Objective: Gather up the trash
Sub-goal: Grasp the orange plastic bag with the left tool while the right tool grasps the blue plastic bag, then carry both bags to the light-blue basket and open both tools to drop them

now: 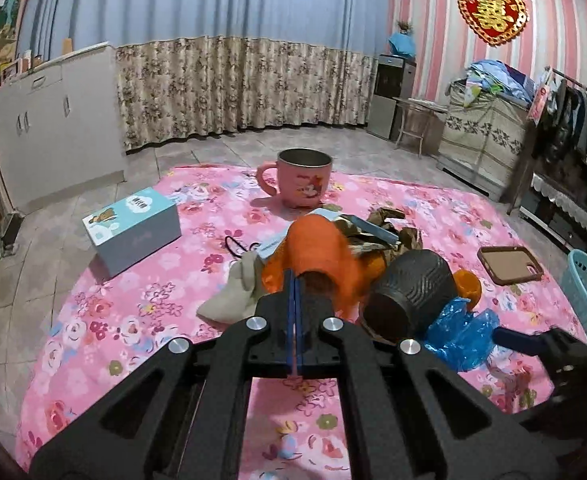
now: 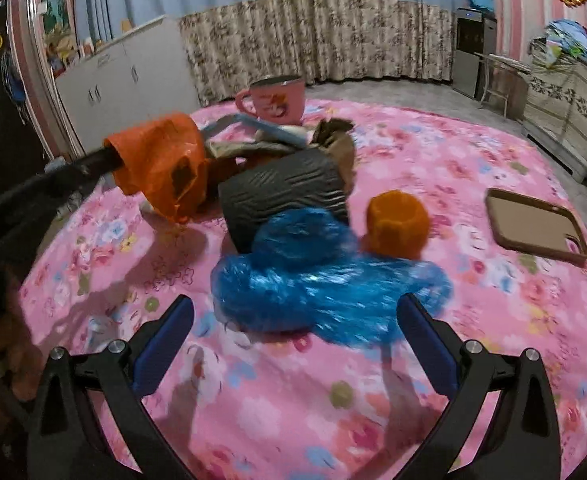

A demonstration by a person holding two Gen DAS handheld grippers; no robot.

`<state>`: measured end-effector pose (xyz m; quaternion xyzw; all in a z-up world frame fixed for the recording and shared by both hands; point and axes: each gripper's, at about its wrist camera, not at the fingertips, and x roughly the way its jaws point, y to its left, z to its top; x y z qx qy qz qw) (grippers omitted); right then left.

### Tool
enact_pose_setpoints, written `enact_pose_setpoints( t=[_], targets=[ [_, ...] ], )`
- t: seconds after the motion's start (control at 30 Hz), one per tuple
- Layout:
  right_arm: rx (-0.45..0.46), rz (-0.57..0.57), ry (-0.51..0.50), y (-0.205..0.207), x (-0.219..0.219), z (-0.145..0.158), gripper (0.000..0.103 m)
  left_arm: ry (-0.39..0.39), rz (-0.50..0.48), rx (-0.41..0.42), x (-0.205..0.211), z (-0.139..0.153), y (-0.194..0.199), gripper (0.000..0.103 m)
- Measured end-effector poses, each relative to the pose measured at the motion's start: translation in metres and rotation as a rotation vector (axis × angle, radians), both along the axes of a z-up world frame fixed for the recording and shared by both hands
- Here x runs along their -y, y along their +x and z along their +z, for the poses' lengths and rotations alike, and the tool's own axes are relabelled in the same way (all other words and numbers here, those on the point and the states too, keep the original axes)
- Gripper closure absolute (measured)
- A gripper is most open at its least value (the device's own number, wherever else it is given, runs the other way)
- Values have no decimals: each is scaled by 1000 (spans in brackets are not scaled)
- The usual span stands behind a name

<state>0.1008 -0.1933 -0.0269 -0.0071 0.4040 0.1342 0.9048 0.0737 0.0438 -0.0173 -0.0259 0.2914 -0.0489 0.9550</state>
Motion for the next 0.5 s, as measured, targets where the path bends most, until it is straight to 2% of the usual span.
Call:
enact_pose_setpoints(
  t=[0.1,0.13,0.17,0.2,0.23,0.27,0.33,0.5],
  targets=[
    [-18,-6,-37,12,-9,-7,5,-3,-1,-2,-2,0,-2,103],
    [-38,-4,-39,16,-10,-9,19,0,-4,-3,-1,0,-2,103],
    [-67,5,-52,19,-12,-12,39,2,-7,-4,-1,0,-2,103],
    [-70,8,-57,18,-13,-13,42,1,-10,-4,0,0,-2,103],
    [-62,11,-65,16,-13,-12,54,1,-13,-3,1,0,-2,103],
    [-63,18,-58,15,-12,-9,71,2,-15,-2,1,0,-3,103],
    [-52,5,2,10,-1,0,74,3,-22,9,0,2,-6,103],
    [67,-28,86,-14,31,41,74,19,-58,67,6,11,-16,103]
  ],
)
